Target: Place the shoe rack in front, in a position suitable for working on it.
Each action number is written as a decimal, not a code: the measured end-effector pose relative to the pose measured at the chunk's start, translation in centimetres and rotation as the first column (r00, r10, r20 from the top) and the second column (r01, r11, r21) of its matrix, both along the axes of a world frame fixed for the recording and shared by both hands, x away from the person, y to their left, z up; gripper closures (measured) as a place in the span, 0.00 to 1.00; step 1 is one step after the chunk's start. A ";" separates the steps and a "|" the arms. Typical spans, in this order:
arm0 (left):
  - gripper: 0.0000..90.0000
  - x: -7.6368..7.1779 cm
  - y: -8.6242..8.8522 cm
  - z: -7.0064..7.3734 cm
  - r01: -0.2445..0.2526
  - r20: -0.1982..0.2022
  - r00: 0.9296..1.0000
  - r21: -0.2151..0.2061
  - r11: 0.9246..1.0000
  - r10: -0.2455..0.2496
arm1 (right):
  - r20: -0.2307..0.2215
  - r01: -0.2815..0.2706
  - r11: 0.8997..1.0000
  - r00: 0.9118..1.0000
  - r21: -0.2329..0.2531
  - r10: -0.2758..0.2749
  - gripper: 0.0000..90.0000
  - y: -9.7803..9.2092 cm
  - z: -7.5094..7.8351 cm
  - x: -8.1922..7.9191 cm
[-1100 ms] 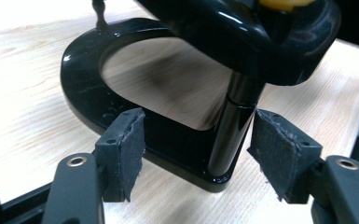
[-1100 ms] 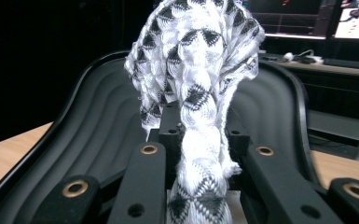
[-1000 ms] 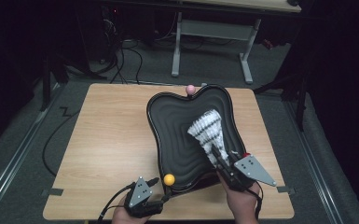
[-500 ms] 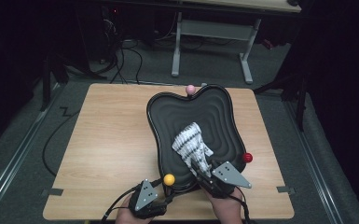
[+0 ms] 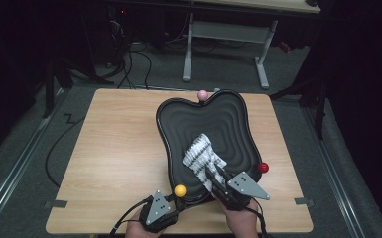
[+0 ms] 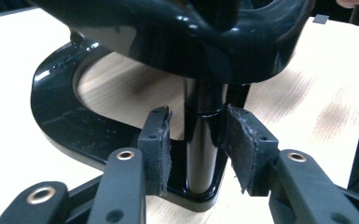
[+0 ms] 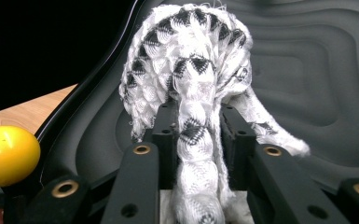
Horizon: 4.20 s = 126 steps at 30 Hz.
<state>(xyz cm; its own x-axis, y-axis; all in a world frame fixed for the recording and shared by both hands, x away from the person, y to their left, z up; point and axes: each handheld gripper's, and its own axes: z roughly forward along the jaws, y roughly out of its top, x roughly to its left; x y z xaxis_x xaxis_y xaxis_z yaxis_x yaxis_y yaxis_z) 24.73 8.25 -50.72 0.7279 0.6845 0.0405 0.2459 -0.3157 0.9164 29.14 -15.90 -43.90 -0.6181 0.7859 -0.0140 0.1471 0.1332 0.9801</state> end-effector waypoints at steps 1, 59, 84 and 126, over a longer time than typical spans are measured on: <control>0.70 0.0 0.0 0.0 0.006 -0.003 1.000 -0.001 1.000 -0.006 | 0.002 -0.001 1.000 1.000 -0.006 0.001 0.81 0.2 -0.1 -0.1; 0.82 1.1 -0.9 -0.4 0.051 0.017 0.999 0.012 0.999 -0.051 | 0.049 0.320 0.947 0.947 -0.022 -0.319 0.83 -6.4 -2.3 -0.1; 0.81 1.0 -1.1 -0.4 0.051 0.009 0.999 0.010 0.999 -0.051 | 0.060 0.218 0.976 0.975 -0.027 -0.216 0.79 -3.3 -2.1 -0.2; 0.82 0.9 -1.4 -0.4 0.046 -0.002 0.999 -0.003 0.999 -0.046 | 0.044 0.354 0.935 0.934 0.000 -0.354 0.78 -7.8 -2.5 1.0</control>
<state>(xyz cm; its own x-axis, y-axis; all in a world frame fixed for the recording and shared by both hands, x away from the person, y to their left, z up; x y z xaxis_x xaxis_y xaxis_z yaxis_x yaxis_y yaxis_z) 25.59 6.85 -51.13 0.7586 0.6505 0.0371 0.2333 -0.3243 0.9167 30.17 -23.69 -46.38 -0.2983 0.9536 -0.0413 0.1442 0.0878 0.9856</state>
